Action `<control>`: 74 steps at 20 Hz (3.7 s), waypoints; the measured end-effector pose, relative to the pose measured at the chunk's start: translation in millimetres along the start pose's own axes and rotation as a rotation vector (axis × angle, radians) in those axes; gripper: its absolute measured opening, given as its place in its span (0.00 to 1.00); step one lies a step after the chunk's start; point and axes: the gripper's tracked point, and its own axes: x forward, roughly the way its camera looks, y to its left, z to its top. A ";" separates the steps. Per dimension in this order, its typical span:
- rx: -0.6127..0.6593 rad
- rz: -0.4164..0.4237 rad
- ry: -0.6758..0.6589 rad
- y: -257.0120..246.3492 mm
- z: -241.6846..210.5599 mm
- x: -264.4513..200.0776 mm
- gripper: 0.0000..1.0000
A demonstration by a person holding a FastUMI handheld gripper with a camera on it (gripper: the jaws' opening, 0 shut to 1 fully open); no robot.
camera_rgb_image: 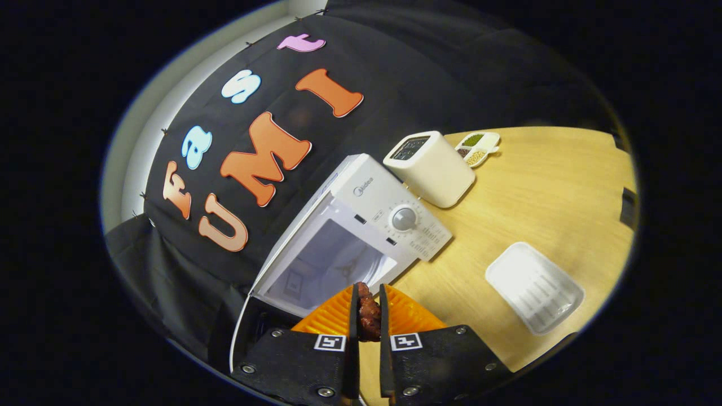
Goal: Open the microwave, put the food inside, and close the microwave door.
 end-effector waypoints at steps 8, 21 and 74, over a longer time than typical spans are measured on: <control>0.153 0.071 0.000 58.0 -38.8 74.6 0.14; 0.289 -0.017 -0.064 62.0 -59.1 188.9 0.14; -0.682 -0.040 -0.046 223.6 -153.2 -117.1 0.01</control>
